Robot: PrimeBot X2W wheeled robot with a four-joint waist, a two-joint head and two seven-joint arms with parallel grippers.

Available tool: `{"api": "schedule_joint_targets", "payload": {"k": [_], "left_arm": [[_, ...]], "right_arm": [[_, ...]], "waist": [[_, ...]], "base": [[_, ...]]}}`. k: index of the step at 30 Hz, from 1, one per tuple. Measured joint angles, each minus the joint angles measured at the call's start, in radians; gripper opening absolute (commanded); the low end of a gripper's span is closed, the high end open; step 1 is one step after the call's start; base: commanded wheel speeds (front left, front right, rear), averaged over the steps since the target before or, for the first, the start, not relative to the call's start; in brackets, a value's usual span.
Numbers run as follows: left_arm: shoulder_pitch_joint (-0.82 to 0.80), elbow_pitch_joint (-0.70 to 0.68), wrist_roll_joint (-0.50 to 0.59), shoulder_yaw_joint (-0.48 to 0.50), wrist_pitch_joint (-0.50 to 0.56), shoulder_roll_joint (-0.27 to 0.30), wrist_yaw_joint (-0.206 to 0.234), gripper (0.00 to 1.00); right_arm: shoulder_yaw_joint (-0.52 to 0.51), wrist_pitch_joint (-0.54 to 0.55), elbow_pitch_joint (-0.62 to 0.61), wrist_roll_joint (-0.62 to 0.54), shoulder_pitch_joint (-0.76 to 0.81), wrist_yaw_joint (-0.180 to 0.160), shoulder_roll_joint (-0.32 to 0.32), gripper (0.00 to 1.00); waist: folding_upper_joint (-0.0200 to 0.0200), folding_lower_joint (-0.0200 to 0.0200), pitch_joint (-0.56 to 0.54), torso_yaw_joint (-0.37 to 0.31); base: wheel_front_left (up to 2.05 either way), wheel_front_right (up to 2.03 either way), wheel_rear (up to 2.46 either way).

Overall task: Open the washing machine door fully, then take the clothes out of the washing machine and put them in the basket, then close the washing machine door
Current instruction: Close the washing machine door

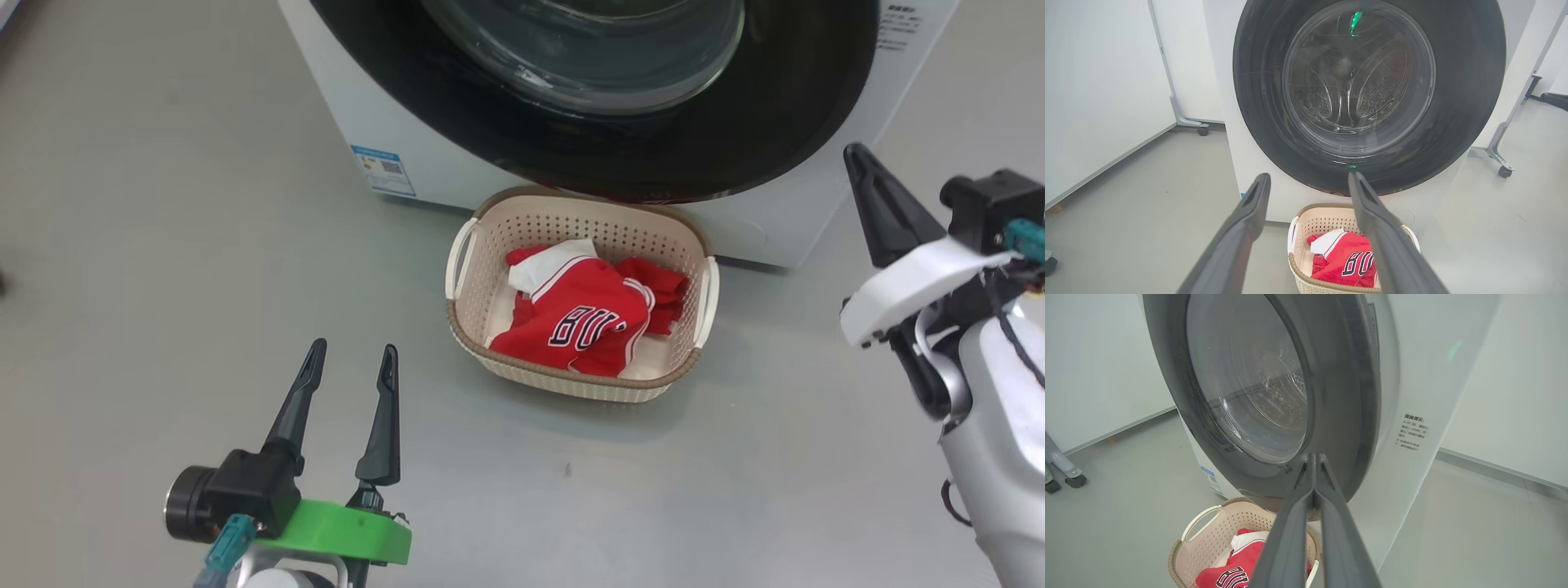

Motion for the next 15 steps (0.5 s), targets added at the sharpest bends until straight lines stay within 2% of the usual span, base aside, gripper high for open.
{"api": "schedule_joint_targets", "payload": {"k": [15], "left_arm": [[-0.052, -0.019, 0.0, -0.033, -0.009, -0.013, 0.0, 1.0]], "right_arm": [[-0.012, 0.039, 0.128, -0.006, -0.21, 0.016, -0.025, 0.0]], "waist": [[0.0, 0.0, 0.101, 0.065]], "base": [[0.0, 0.0, 0.0]]}}
